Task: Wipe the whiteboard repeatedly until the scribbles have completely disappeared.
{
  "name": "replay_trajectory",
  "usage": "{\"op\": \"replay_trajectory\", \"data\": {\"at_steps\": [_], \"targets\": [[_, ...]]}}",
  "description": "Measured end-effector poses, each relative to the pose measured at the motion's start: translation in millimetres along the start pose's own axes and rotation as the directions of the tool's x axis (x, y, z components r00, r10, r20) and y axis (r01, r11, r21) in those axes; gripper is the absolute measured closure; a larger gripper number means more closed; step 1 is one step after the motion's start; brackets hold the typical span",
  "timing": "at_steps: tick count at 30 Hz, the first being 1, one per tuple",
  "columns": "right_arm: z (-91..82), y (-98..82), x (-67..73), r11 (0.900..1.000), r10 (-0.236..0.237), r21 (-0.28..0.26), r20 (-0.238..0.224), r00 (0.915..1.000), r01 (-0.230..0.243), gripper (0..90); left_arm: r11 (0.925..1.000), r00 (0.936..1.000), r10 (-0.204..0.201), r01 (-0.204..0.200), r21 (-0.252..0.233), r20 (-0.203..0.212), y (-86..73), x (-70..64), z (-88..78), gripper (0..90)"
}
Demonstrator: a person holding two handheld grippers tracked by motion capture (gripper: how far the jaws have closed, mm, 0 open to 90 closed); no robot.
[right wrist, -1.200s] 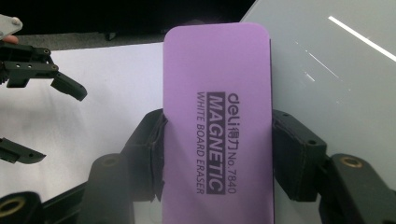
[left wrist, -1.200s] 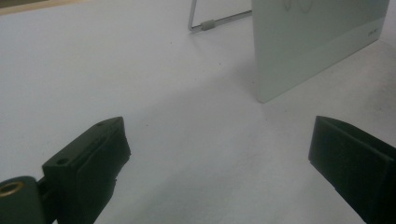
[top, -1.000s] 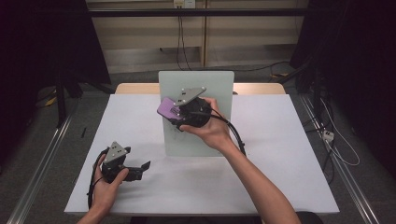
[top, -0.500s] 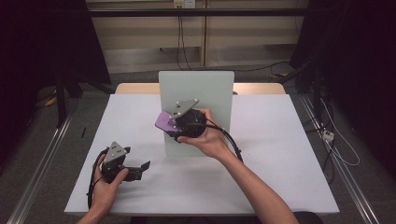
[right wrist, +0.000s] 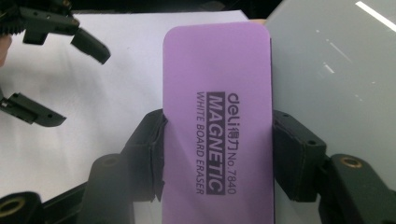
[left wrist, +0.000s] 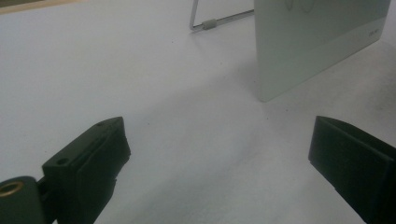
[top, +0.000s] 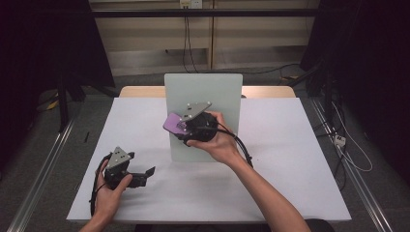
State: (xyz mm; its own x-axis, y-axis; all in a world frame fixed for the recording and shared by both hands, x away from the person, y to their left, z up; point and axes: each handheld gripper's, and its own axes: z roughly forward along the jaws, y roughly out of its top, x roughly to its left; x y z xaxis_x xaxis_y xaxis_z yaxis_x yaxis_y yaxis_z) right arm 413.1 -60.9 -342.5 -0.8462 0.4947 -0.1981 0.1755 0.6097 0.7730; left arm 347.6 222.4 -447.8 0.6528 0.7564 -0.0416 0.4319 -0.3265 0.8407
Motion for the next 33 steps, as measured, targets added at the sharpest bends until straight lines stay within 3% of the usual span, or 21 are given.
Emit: {"op": "replay_trajectory", "data": {"at_steps": [8,13,26,33], "targets": [[-22.1,6.3,-17.1,0.998,0.041,-0.054,0.050,0.9979,-0.038,41.6,1.0000,1.0000,0.005,-0.005,0.006,0.002,0.0,-0.1,0.5,4.6],[-30.2,-1.7,-22.1,0.995,0.068,-0.076,0.056,0.9962,-0.063,41.6,1.0000,1.0000,0.002,-0.002,0.003,0.001,-0.1,0.0,0.3,4.6],[-6.4,-43.8,3.2,0.998,0.062,0.006,-0.027,0.9977,-0.062,41.6,0.9999,1.0000,0.004,-0.004,0.010,0.001,0.0,-1.0,1.4,4.6],[3.6,-54.1,12.9,0.997,0.062,0.055,-0.057,0.9964,-0.059,41.6,0.9999,1.0000,0.005,-0.005,0.012,0.003,0.1,-1.7,1.6,4.6]]}}
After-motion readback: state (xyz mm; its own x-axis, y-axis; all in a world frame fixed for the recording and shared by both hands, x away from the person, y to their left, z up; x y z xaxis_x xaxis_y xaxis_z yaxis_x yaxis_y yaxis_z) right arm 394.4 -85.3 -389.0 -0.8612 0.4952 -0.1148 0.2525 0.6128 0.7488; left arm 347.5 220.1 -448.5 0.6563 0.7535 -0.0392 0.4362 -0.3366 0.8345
